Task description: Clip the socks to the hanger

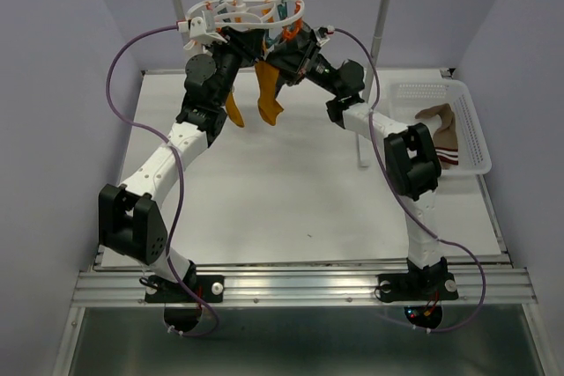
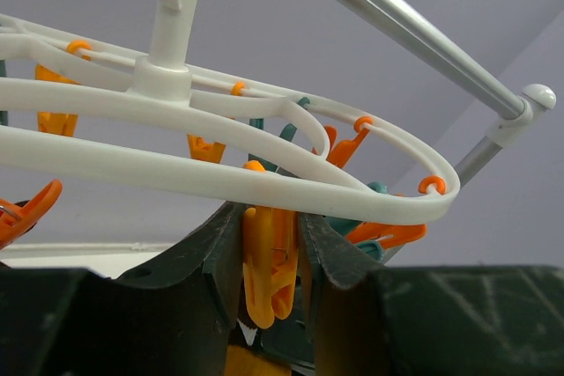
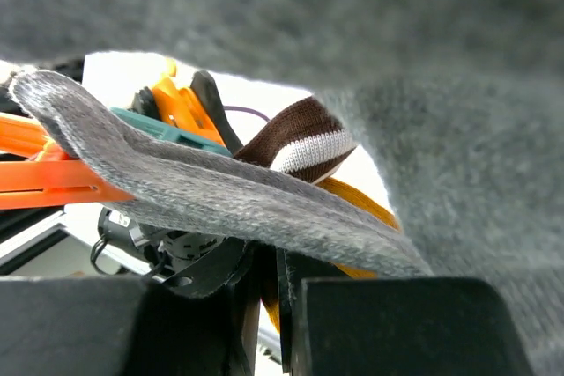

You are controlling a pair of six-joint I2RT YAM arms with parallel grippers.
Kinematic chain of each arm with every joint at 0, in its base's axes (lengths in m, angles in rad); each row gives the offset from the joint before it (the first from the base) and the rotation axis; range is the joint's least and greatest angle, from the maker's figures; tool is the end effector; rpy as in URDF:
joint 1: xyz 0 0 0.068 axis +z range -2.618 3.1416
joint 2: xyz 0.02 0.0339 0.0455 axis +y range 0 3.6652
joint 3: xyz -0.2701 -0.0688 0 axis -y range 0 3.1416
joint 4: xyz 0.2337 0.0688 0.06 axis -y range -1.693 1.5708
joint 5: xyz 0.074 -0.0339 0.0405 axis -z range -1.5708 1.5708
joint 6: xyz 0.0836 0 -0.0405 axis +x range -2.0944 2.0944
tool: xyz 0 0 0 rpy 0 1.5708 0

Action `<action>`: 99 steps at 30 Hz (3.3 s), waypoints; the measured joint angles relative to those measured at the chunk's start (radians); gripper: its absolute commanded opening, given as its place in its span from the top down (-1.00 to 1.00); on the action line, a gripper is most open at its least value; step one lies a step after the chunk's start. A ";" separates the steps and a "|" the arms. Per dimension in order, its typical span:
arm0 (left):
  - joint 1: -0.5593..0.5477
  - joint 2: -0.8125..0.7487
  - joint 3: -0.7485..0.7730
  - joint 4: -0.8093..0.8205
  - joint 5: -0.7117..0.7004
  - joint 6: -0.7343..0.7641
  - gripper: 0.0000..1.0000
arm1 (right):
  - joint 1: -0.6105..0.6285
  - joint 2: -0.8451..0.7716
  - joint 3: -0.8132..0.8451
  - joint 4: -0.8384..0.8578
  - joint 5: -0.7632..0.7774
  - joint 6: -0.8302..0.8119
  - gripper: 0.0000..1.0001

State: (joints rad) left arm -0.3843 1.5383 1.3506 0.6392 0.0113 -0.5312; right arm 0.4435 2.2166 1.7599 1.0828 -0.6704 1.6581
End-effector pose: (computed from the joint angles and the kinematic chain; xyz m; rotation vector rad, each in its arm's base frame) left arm 0.3647 -0.1485 0.4676 -0.0745 1.1539 -0.8216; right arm 0.4581 0.2751 0.3617 0.0124 1.3887 2.1475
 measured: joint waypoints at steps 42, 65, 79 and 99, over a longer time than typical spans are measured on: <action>0.000 0.002 -0.002 -0.005 0.018 0.024 1.00 | -0.005 0.082 0.079 0.169 -0.016 0.179 0.74; -0.008 0.002 -0.002 -0.008 -0.031 0.026 1.00 | -0.005 0.088 0.109 0.183 -0.019 0.234 0.80; -0.009 0.002 -0.002 -0.008 -0.045 0.024 1.00 | -0.005 0.088 0.101 0.186 -0.018 0.294 0.81; -0.010 0.001 -0.003 -0.009 -0.019 0.022 -0.51 | -0.004 0.089 0.098 0.205 -0.018 0.306 0.61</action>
State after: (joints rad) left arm -0.3939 1.5394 1.3479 0.6304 -0.0082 -0.5095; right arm 0.4393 2.3054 1.8576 1.2881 -0.6884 1.9640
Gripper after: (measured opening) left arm 0.689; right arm 0.155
